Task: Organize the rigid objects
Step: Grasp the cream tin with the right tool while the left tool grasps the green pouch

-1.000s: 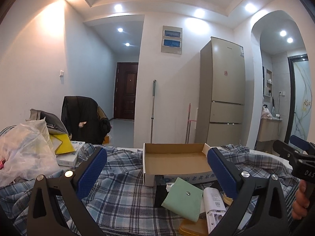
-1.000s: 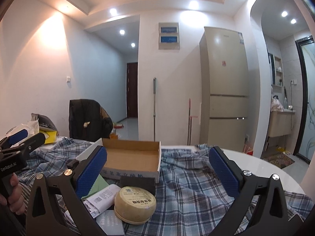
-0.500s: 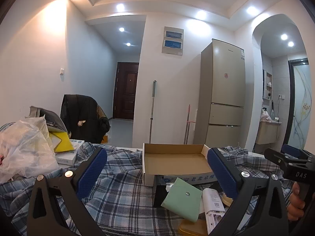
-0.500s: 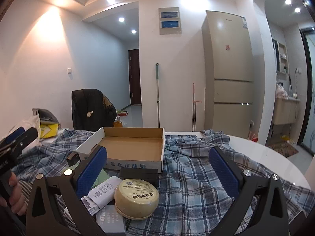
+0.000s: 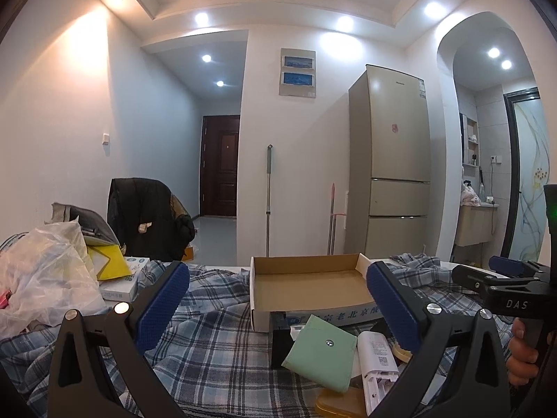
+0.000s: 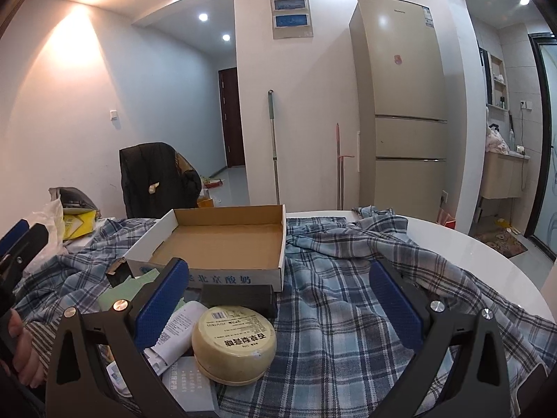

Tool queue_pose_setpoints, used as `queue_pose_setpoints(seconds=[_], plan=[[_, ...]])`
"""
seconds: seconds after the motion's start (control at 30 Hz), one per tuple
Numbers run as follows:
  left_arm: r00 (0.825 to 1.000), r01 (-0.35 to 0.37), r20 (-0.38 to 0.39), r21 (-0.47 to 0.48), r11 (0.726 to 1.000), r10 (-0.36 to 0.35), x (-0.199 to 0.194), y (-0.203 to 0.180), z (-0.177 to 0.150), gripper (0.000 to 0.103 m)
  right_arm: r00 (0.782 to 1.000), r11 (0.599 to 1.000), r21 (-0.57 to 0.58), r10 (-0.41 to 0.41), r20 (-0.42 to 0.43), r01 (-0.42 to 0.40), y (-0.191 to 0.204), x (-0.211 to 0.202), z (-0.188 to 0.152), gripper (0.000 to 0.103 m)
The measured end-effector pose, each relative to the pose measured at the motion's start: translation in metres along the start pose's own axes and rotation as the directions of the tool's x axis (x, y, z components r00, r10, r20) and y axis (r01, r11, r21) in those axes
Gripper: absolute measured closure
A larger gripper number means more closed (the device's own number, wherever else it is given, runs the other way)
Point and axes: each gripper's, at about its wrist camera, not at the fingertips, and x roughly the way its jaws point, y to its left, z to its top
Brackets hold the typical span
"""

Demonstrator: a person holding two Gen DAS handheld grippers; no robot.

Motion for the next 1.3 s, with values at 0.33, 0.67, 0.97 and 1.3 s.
queue_pose_setpoints(seconds=[0.33, 0.67, 0.97, 1.3], plan=[[0.999, -0.016, -0.045, 0.052, 0.999, 0.019, -0.007, -0.005, 0.03, 0.0, 0.972, 0.988, -0.069, 0.124, -0.198, -0.14, 0.012, 0.003, 0.028, 0.0], [0.971, 0.015, -0.237, 0.106, 0.994, 0.011, 0.005, -0.017, 0.034, 0.0, 0.82, 0.971, 0.137, 0.238, -0.52, -0.195, 0.003, 0.069, -0.017, 0.008], [0.899, 0.074, -0.434, 0.011, 0.997, -0.062, 0.022, 0.017, 0.004, 0.0, 0.758, 0.95, 0.217, 0.309, -0.575, -0.223, 0.0, 0.091, -0.035, 0.029], [0.837, 0.254, -0.537, 0.205, 0.945, -0.109, 0.034, -0.009, -0.018, 0.022, 0.874, 0.974, 0.107, 0.228, -0.43, -0.201, 0.001, 0.056, -0.017, 0.029]])
